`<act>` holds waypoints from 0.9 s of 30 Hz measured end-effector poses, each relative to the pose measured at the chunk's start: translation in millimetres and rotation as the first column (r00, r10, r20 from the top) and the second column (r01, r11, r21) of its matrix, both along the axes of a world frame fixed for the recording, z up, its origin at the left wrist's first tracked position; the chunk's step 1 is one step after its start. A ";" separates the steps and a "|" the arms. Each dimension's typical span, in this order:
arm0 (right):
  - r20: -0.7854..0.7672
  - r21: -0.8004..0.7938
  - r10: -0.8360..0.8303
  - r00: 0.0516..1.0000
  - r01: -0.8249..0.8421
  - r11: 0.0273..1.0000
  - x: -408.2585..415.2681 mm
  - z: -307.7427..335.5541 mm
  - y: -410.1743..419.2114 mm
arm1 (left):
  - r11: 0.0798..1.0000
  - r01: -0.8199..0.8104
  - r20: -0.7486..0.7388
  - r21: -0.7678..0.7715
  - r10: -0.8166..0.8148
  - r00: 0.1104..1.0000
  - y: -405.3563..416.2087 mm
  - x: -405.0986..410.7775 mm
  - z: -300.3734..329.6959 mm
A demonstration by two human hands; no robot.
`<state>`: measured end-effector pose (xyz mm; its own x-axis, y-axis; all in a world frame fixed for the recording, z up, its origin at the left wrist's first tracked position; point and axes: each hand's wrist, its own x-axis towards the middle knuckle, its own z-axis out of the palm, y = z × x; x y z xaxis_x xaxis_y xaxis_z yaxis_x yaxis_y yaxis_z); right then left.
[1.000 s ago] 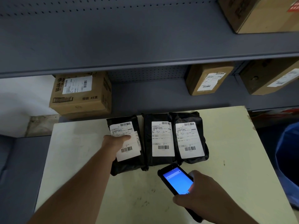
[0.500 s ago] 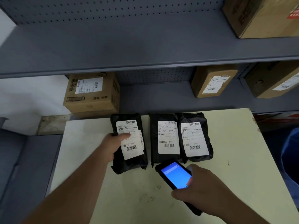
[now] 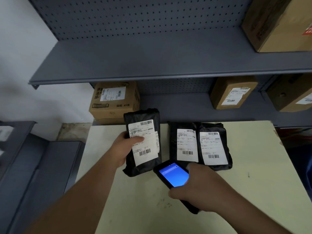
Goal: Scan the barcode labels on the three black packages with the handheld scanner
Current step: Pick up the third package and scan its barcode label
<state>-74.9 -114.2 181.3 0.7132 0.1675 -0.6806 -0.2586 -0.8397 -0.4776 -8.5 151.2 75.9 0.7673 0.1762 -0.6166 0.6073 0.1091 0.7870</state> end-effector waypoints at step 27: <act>0.029 0.002 0.031 0.999 -0.031 1.000 -22.0 2.8 18.2 | 0.999 -0.038 0.003 -0.021 0.038 0.999 16.9 -18.6 -16.3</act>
